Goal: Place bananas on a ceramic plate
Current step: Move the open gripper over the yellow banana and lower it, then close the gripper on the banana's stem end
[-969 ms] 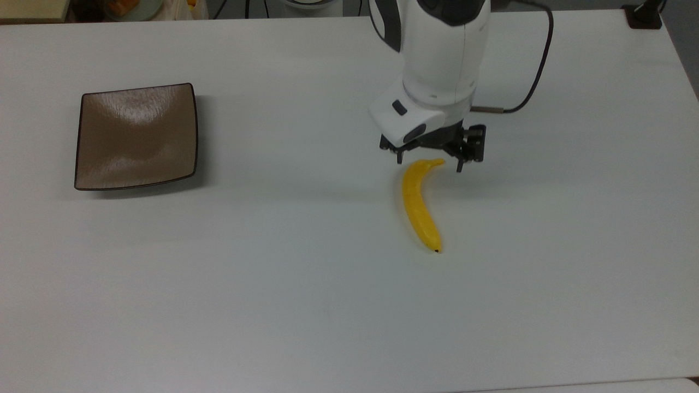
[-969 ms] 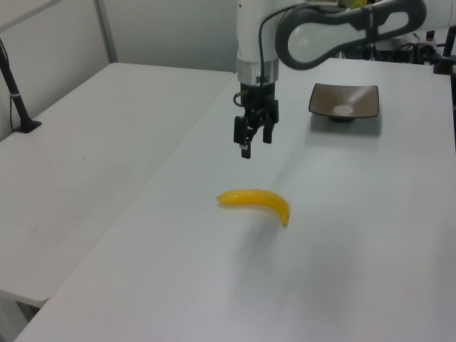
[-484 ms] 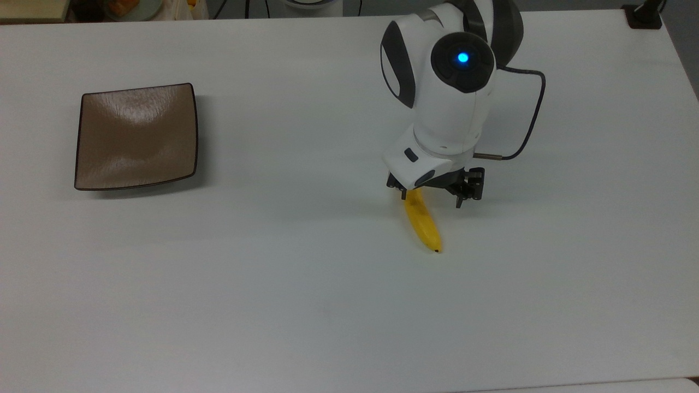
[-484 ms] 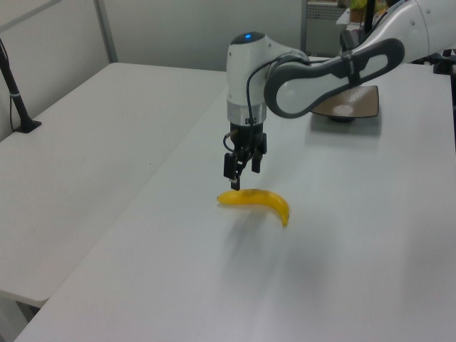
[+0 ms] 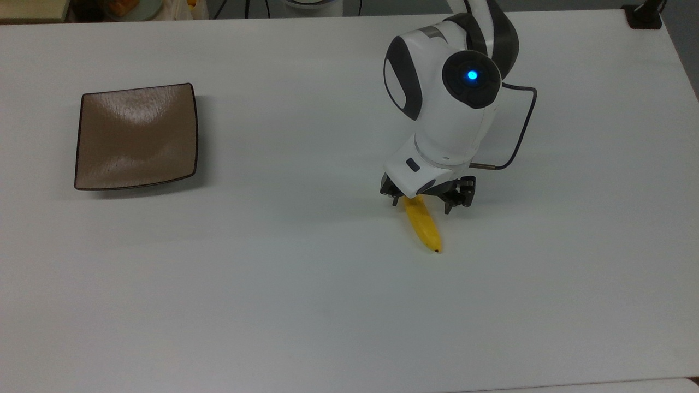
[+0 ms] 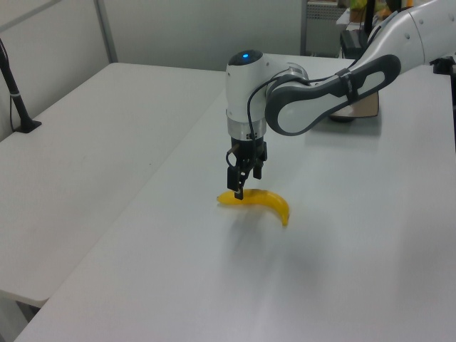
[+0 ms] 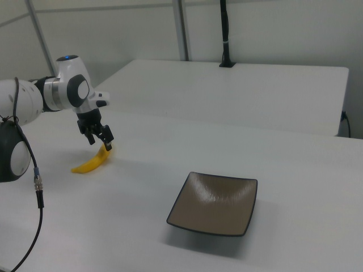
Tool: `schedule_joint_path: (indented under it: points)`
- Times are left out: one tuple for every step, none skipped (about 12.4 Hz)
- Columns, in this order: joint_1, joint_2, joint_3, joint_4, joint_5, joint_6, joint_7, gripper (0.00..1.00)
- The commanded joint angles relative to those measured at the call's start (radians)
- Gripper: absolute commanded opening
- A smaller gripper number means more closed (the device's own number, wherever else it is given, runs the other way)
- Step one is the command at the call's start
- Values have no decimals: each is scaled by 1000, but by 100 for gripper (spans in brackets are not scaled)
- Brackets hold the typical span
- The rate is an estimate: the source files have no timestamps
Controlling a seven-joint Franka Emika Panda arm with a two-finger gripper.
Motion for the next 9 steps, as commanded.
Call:
schedule_joint_path:
  points:
    - [-2,-20,5,-71,-23,26,-37,96]
    - [-3,-20,5,-74,-21,26,-44,92]
    - [-4,-20,5,-74,-18,22,-47,85]
    - [-5,-22,5,-73,-18,19,-47,78]
    - [-5,-22,5,-74,-18,19,-47,72]
    - [-7,-22,5,-73,-18,19,-47,68]
    - [-8,-22,5,-74,-18,19,-47,66]
    - [-8,-23,5,-74,-18,19,-47,61]
    - [-8,-24,5,-74,-18,17,-47,51]
